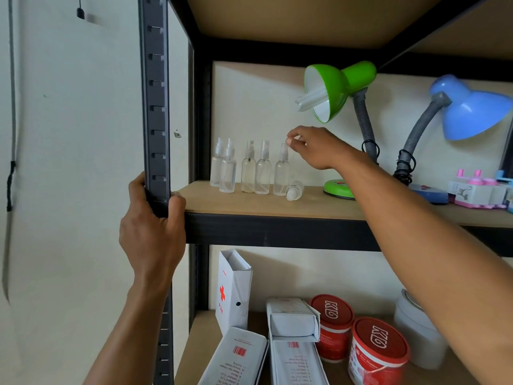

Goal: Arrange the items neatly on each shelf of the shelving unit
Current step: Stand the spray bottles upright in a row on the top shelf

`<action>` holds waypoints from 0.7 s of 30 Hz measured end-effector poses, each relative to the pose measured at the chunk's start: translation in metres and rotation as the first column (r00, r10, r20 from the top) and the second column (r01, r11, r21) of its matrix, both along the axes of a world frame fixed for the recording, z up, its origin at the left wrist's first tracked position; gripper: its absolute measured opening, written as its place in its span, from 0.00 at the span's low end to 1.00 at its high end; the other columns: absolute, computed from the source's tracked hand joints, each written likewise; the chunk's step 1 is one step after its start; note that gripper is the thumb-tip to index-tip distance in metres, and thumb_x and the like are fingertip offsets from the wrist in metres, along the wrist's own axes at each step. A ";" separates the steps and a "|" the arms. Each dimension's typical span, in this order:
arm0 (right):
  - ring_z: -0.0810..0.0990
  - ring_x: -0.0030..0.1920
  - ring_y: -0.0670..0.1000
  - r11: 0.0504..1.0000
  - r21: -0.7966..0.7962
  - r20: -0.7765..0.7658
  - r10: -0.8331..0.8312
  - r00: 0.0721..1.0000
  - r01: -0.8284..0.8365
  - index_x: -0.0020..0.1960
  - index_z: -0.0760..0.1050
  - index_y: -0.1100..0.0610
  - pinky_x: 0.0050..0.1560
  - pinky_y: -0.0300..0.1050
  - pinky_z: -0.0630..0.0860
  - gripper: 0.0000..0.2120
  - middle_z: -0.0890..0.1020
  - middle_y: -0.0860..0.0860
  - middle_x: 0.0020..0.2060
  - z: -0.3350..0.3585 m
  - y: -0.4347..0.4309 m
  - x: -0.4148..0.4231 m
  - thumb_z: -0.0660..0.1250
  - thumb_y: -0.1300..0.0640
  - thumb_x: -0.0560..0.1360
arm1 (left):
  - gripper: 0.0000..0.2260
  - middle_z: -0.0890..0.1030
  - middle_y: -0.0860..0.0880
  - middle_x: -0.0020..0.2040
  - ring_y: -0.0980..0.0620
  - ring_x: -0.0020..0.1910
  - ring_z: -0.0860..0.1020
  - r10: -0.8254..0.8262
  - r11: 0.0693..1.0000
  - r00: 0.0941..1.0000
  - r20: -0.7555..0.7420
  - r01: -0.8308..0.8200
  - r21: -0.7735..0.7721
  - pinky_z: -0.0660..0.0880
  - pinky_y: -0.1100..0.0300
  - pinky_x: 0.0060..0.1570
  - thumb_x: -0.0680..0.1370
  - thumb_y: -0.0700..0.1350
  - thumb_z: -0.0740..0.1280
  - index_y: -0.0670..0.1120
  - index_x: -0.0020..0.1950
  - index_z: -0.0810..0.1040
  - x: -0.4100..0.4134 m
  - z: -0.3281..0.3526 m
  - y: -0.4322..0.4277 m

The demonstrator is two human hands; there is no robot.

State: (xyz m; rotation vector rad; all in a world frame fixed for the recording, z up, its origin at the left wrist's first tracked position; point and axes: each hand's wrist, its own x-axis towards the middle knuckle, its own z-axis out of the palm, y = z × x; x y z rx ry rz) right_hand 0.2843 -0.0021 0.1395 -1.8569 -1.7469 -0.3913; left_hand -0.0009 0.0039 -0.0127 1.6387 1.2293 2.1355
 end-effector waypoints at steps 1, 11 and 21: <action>0.78 0.54 0.52 0.998 0.042 -0.019 0.045 0.999 -0.044 0.66 0.76 0.53 0.53 0.44 0.70 0.13 0.81 0.52 0.59 -0.001 -0.007 0.000 0.60 0.51 0.85 | 0.18 0.77 0.52 0.50 0.48 0.44 0.73 0.005 1.000 1.000 0.002 -0.005 0.002 0.67 0.55 0.47 0.81 0.46 0.65 0.46 0.70 0.69 0.000 0.000 0.001; 0.78 0.51 0.43 0.937 -0.331 0.180 0.178 0.967 -0.110 0.57 0.82 0.39 0.56 0.46 0.76 0.17 0.78 0.45 0.56 -0.033 -0.037 0.002 0.78 0.56 0.74 | 0.36 0.61 0.42 0.78 0.41 0.78 0.57 0.220 0.956 0.972 -0.084 -0.197 0.219 0.52 0.43 0.78 0.74 0.51 0.69 0.43 0.78 0.61 0.024 -0.010 -0.007; 0.86 0.48 0.50 0.989 -0.026 -0.254 0.134 0.958 -0.145 0.57 0.81 0.56 0.58 0.49 0.82 0.10 0.87 0.54 0.50 -0.022 -0.022 0.028 0.74 0.52 0.79 | 0.13 0.83 0.52 0.51 0.48 0.57 0.77 0.336 0.880 0.850 -0.406 -0.130 0.456 0.64 0.42 0.64 0.82 0.53 0.61 0.50 0.46 0.83 0.077 -0.013 -0.017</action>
